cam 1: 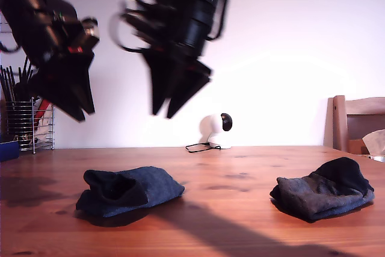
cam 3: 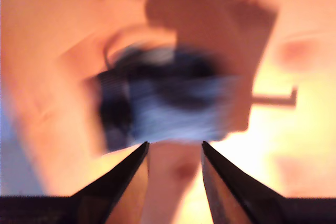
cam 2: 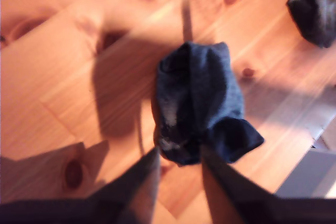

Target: Fold the socks in front of you. After folding them, place them to the right side.

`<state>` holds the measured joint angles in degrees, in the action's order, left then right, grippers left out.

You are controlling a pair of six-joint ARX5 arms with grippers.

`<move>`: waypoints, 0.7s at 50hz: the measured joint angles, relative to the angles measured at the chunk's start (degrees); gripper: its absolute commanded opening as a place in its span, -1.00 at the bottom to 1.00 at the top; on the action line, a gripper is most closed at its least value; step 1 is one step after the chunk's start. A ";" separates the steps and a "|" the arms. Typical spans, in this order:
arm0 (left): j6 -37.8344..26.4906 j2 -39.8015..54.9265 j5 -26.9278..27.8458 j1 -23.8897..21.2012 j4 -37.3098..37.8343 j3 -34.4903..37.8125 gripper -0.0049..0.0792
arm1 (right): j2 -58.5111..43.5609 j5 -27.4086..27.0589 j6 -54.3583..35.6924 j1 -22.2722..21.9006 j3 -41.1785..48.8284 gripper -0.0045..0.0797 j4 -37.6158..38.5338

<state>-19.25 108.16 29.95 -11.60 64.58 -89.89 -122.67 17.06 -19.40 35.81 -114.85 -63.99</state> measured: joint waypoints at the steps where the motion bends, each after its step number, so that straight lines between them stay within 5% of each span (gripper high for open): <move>1: -0.04 0.00 0.37 0.00 -0.37 0.20 -0.63 | 0.00 1.09 -0.07 -0.81 0.00 -0.56 0.76; 4: -0.66 -0.02 2.32 0.02 -0.63 0.46 -0.92 | 0.00 4.83 -0.13 -2.91 0.00 -0.79 3.17; 6: -0.81 -0.02 4.20 0.22 -1.57 0.55 -0.93 | 0.00 6.71 -0.20 -4.04 0.00 -0.94 4.76; 15: -1.90 -0.02 13.66 1.27 -14.95 0.66 -0.93 | 0.00 10.75 -0.17 -5.73 0.00 -0.92 11.39; 35: -0.79 -0.63 14.97 0.92 -31.71 4.11 -0.93 | 0.02 9.09 0.07 -4.92 0.00 -0.92 17.88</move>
<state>-20.03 107.53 44.93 -10.68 32.86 -85.78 -122.65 26.15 -19.33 30.89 -114.85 -46.11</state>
